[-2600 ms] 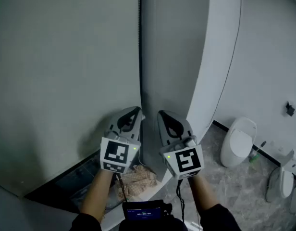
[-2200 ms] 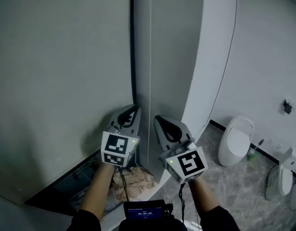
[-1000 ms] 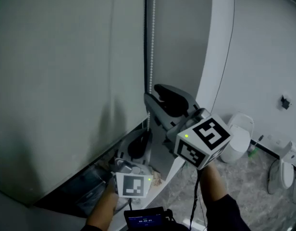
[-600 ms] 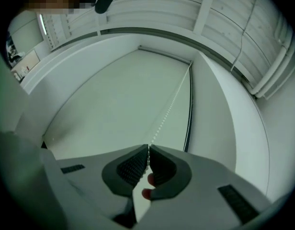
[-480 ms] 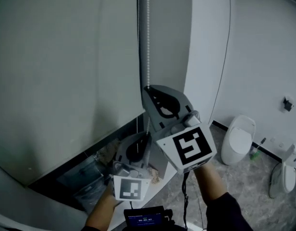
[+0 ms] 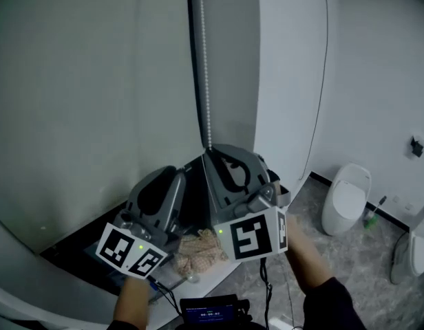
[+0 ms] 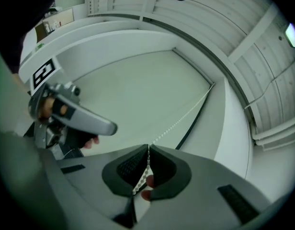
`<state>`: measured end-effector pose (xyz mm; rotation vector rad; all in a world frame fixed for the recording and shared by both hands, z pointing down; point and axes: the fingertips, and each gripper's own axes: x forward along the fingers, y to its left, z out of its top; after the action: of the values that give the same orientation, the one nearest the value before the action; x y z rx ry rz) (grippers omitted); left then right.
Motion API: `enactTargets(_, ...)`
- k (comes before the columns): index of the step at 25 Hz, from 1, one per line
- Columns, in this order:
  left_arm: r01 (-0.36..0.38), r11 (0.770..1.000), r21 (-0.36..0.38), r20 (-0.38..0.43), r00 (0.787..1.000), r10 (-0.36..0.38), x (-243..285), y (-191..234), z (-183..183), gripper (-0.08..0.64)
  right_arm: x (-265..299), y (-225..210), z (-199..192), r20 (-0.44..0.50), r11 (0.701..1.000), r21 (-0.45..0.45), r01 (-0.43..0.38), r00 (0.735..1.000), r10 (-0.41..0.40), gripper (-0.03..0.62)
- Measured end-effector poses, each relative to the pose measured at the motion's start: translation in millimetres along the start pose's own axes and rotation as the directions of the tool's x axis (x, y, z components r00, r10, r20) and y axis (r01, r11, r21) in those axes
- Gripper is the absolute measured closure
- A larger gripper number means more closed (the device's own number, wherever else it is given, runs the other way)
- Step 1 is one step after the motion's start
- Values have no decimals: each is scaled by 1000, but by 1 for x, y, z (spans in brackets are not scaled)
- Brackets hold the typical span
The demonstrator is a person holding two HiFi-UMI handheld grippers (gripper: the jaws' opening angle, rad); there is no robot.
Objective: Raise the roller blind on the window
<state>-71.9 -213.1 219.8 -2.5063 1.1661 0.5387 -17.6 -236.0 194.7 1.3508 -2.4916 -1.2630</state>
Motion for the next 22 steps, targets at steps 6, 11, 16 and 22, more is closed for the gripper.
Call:
enactTargets(6, 178, 982, -59, -66, 981, -182, 42, -3, 34, 471, -6, 46, -24, -52, 997, -75, -35, 998, 31, 574)
enactTargets(11, 173, 985, 22, -157, 973, -168, 65, 6, 26, 465, -8, 75, -35, -71, 995, -68, -67, 996, 62, 574)
enactTargets(16, 174, 984, 26, -175, 970, -167, 87, 5, 27, 465, -16, 90, -50, -106, 991, -67, -116, 988, 109, 574)
enactTargets(22, 130, 989, 64, -170, 978, -118, 93, 4, 24, 468, -34, 107, -67, -140, 980, -55, -189, 974, 180, 574)
